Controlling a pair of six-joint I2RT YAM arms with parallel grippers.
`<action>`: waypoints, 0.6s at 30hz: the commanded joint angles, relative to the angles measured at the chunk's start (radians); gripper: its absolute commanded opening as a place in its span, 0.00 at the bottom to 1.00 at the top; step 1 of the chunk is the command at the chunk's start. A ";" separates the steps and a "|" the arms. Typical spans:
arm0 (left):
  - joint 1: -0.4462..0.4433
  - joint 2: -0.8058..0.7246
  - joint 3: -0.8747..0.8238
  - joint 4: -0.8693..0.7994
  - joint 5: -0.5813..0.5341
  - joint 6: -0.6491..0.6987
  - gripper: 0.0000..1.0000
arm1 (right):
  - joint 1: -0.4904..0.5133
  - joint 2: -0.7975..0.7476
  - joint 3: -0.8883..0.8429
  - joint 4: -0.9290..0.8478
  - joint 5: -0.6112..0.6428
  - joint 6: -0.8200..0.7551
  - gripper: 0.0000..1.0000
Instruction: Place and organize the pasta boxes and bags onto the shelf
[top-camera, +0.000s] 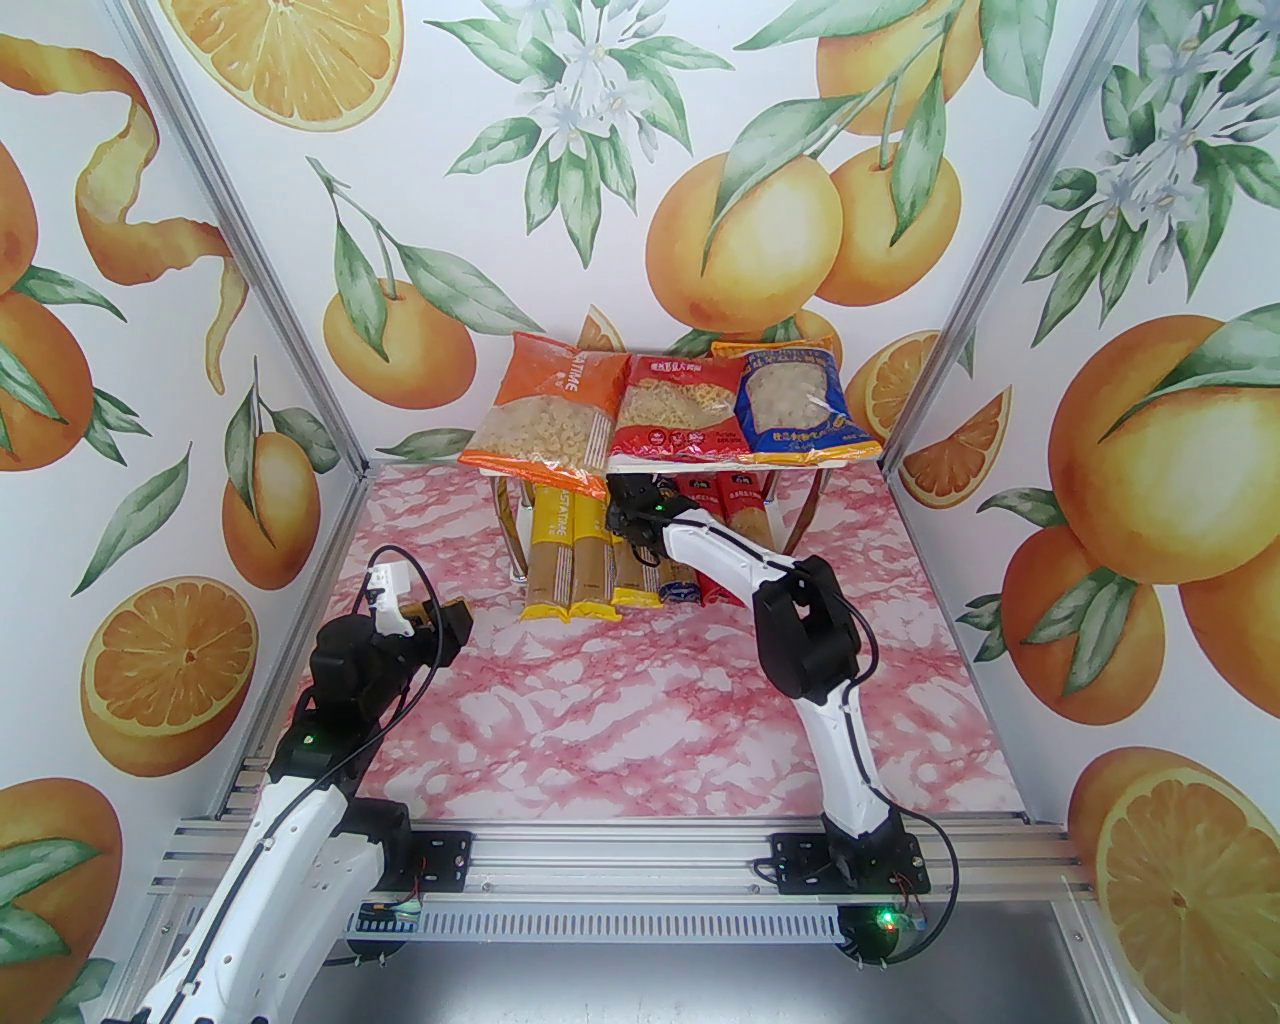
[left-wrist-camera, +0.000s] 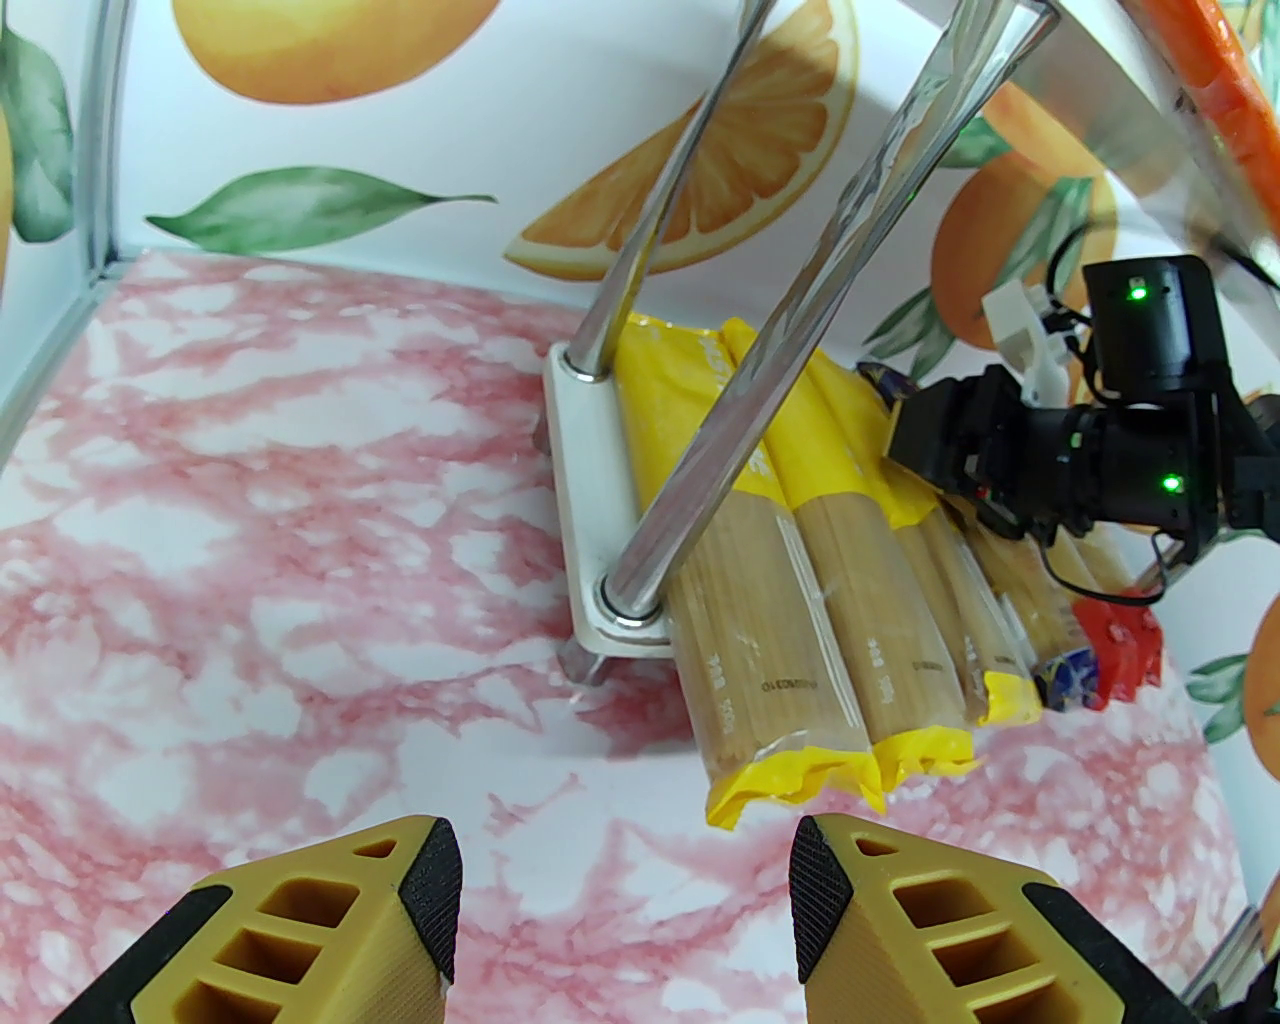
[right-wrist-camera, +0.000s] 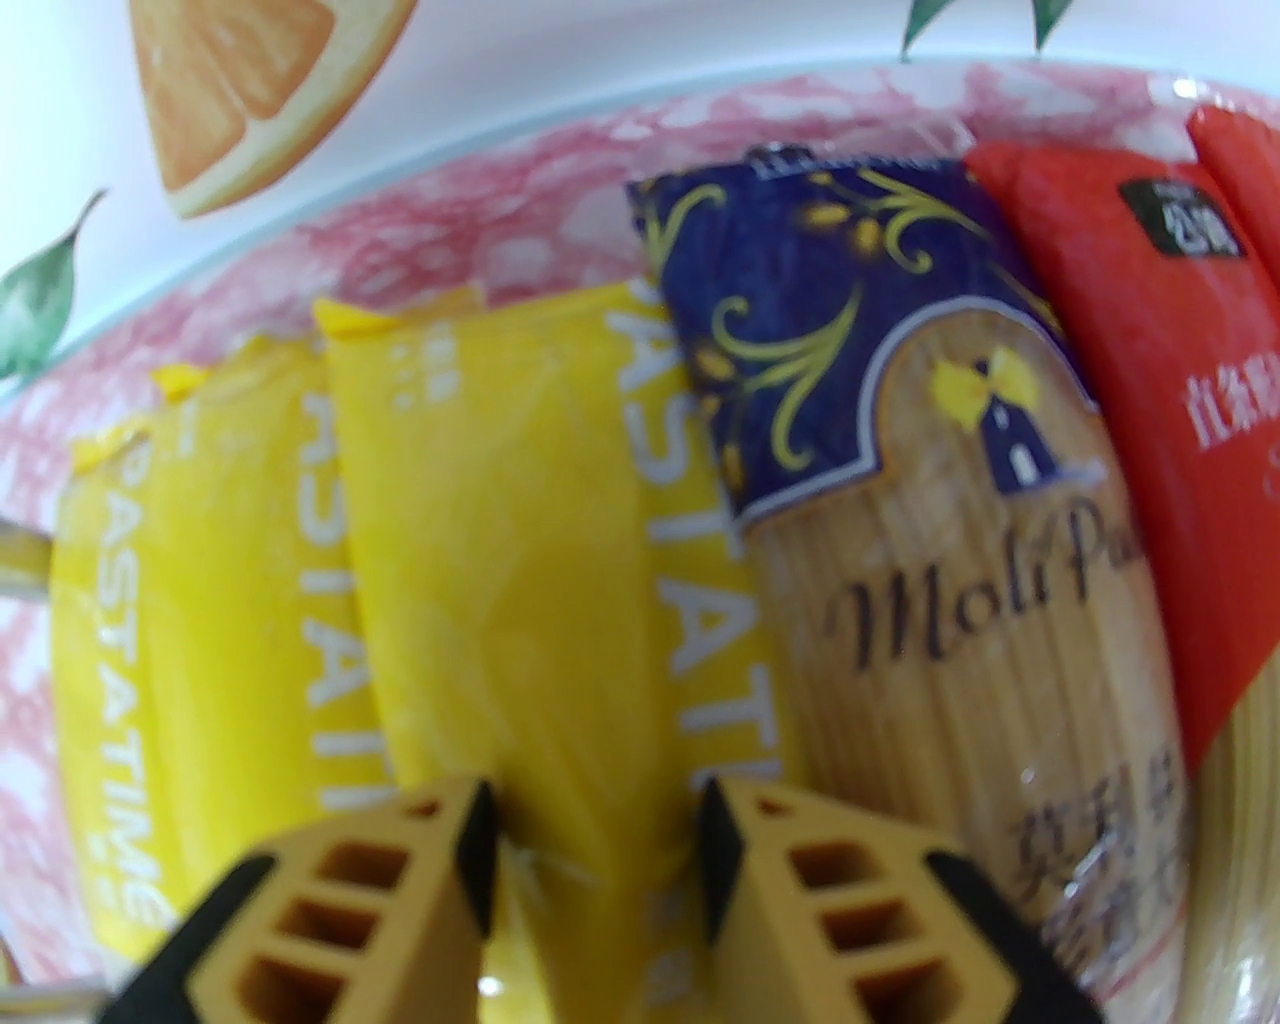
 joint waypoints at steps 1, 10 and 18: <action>0.000 -0.005 0.002 -0.015 -0.004 0.019 0.59 | -0.033 0.006 -0.125 0.089 -0.070 0.058 0.42; -0.001 0.000 0.003 -0.006 0.000 0.012 0.59 | -0.031 -0.183 -0.392 0.338 -0.122 -0.004 0.45; 0.000 0.009 0.010 0.000 -0.007 0.011 0.60 | -0.021 -0.325 -0.569 0.503 -0.188 -0.041 0.50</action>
